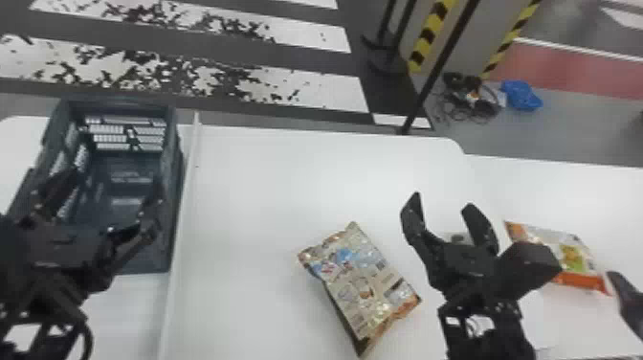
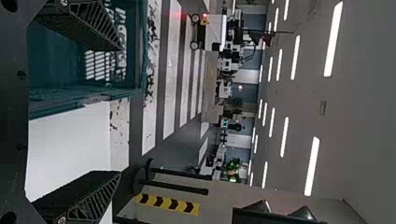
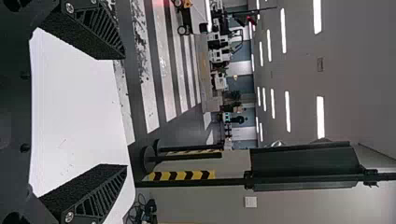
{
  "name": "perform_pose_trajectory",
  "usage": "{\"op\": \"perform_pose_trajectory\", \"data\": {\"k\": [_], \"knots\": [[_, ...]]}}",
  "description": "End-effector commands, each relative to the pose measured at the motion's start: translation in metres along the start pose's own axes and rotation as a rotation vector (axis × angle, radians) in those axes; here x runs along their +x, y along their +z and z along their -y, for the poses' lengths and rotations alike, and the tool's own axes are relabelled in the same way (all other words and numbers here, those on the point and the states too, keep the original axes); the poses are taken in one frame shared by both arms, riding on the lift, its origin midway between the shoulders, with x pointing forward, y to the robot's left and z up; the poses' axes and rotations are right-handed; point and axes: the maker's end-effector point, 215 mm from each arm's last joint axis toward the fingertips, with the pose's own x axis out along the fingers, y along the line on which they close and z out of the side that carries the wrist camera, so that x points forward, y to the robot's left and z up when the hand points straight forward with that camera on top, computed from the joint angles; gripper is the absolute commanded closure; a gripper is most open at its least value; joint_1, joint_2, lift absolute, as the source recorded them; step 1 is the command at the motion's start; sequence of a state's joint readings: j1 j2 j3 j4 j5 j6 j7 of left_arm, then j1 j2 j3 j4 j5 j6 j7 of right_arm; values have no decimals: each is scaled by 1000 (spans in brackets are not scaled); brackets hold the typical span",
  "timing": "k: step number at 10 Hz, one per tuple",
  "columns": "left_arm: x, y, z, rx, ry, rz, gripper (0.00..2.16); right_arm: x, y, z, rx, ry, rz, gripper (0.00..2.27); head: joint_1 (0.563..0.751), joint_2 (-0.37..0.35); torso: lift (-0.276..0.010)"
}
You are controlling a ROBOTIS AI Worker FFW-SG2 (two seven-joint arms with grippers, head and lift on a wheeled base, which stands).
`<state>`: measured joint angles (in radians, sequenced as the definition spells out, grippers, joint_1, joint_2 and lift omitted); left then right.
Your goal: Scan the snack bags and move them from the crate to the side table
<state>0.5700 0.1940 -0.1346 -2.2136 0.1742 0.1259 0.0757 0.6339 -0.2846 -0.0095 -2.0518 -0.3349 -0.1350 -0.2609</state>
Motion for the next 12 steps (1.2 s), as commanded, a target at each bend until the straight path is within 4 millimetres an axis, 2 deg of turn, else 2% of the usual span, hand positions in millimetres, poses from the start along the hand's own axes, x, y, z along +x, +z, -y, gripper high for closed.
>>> {"op": "perform_pose_trajectory", "data": {"k": [1,2,4,5,6,7,9,10,12], "knots": [[-15,-1,-15,-1,24,-11,46,-5,-13,-10,13,32,-27,93,695,-201,-87],[-20,-8,-17,-1,27,-28,46,-11,-30,-23,25,97,-81,93,695,-174,-87],[-29,-16,-18,-11,21,-50,46,-32,-46,-49,43,151,-114,157,695,-123,-87],[-32,-18,-19,-11,21,-59,46,-41,-54,-60,54,184,-133,556,695,-113,-87],[-33,-19,-19,-14,20,-62,46,-51,-62,-72,65,217,-154,1818,695,-88,-87],[-34,-21,-18,-15,18,-67,46,-62,-70,-87,59,245,-173,2226,695,-65,-87],[-35,-20,-14,-23,12,-66,46,-83,-80,-131,35,372,-190,2243,695,-29,-87],[-38,-19,-13,-24,12,-65,46,-91,-87,-147,28,405,-204,2243,695,30,-87],[-39,-20,-13,-24,12,-68,46,-104,-118,-175,19,461,-264,2243,695,70,-87]]}}
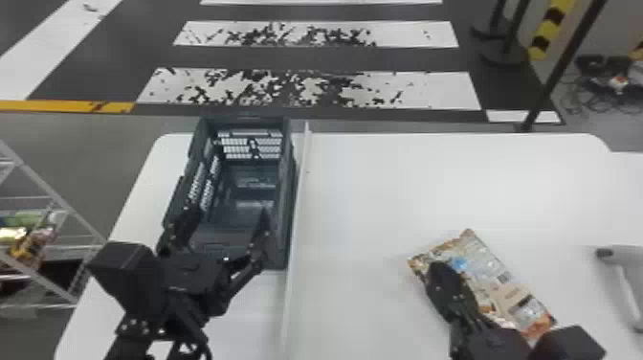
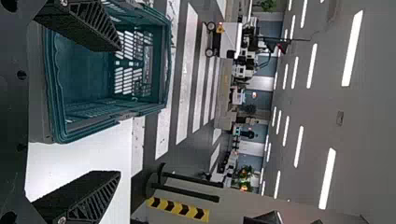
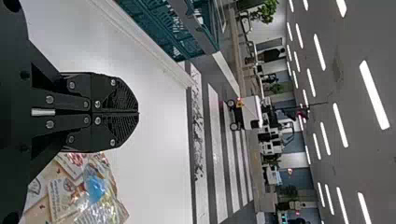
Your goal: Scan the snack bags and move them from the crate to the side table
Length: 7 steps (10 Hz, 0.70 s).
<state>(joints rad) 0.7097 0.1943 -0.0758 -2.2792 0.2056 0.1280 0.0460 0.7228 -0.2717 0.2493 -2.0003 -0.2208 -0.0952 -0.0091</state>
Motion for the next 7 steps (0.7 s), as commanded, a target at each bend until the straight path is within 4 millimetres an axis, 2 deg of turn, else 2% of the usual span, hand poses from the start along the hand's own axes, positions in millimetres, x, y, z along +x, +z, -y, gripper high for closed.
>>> {"op": "perform_pose_trajectory", "data": {"k": [1,3,6,7], "knots": [[-1,-1,1,-3,-2,-3,46,11,-25,-15,-15,35,-45,2243,695,98,-87],[-1,-1,5,-4,-13,-3,46,29,-54,-16,-13,64,-109,2243,695,140,-87],[0,0,16,-20,-43,-1,46,47,-73,-11,-20,52,-179,2243,695,143,-87],[1,1,22,-23,-56,0,46,54,-75,-1,-30,27,-194,2243,695,135,-87]]}}
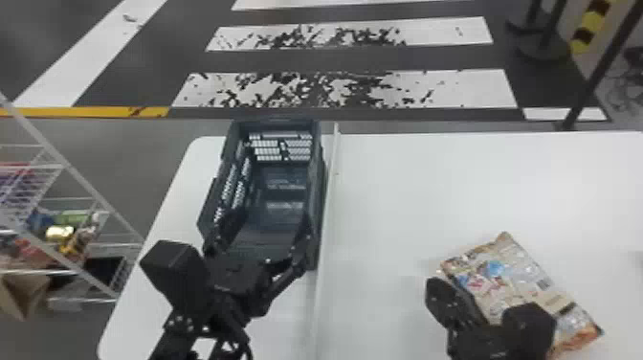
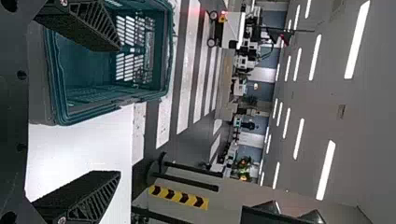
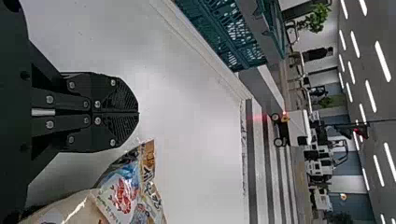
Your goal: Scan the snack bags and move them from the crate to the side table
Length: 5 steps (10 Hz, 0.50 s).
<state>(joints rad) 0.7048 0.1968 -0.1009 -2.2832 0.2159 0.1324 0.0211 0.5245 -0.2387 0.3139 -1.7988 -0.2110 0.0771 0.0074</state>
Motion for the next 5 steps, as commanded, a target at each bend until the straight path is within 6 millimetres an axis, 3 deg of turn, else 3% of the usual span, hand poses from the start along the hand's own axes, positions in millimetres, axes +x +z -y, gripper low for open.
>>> {"op": "perform_pose_trajectory", "data": {"k": [1,5], "knots": [[2,3,8,0,-18,4,46,8,0,15,2,-33,-17,2243,695,126,-87],[6,4,29,22,-78,-10,46,17,16,79,8,-182,-26,2243,695,30,-87]]}}
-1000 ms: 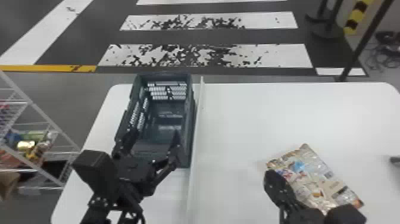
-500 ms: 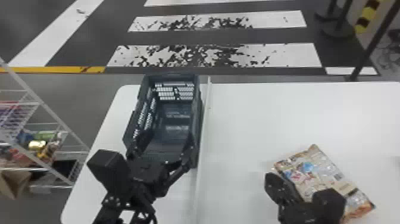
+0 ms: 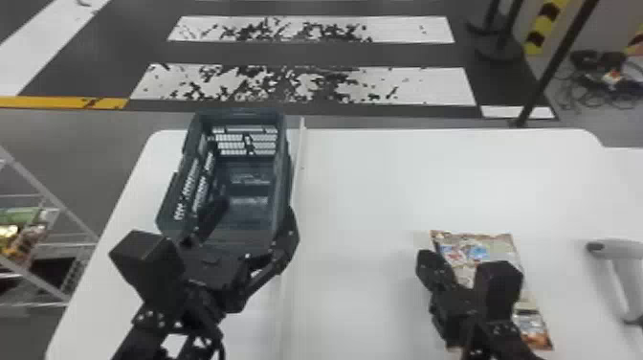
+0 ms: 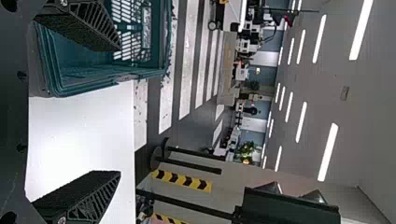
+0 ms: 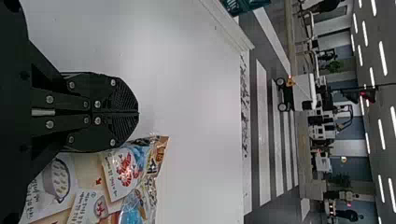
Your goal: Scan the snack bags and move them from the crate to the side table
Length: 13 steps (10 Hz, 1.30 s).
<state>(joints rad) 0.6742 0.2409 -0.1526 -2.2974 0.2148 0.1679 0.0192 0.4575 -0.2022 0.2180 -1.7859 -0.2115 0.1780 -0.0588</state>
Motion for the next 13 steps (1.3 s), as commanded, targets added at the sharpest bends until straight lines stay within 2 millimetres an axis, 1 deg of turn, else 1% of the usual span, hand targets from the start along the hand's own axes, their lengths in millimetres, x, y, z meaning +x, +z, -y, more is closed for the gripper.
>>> {"op": "perform_pose_trajectory", "data": {"k": [1,3,4,5,6,7,8,9,11,12,13], "knots": [[0,1,2,3,-7,0,46,4,5,20,6,-34,-5,2243,695,-17,-87],[-1,2,2,4,-6,0,46,-2,2,20,12,-35,2,2243,695,-43,-87],[1,3,2,3,-7,3,46,-13,9,13,24,-22,29,2243,695,-48,-87],[1,3,3,1,-8,5,46,-28,24,2,34,-2,76,2243,695,-45,-87],[2,3,3,0,-8,5,46,-46,46,-8,43,15,138,2243,695,-37,-87],[1,3,2,0,-5,3,46,-60,69,-12,41,27,181,2243,695,-32,-87],[1,0,1,-1,0,-1,46,-72,80,-7,55,24,196,2243,695,-23,-87],[1,-2,0,-3,1,-5,46,-78,80,-5,89,35,190,2243,695,-24,-87],[1,-1,0,-12,9,-1,46,-80,64,-18,115,61,153,2243,695,-31,-87],[1,-2,1,-15,7,-2,46,-78,45,-24,123,71,111,2243,695,-26,-87],[2,-5,1,-16,10,-5,46,-75,22,-33,140,87,70,2243,695,-16,-87]]}}
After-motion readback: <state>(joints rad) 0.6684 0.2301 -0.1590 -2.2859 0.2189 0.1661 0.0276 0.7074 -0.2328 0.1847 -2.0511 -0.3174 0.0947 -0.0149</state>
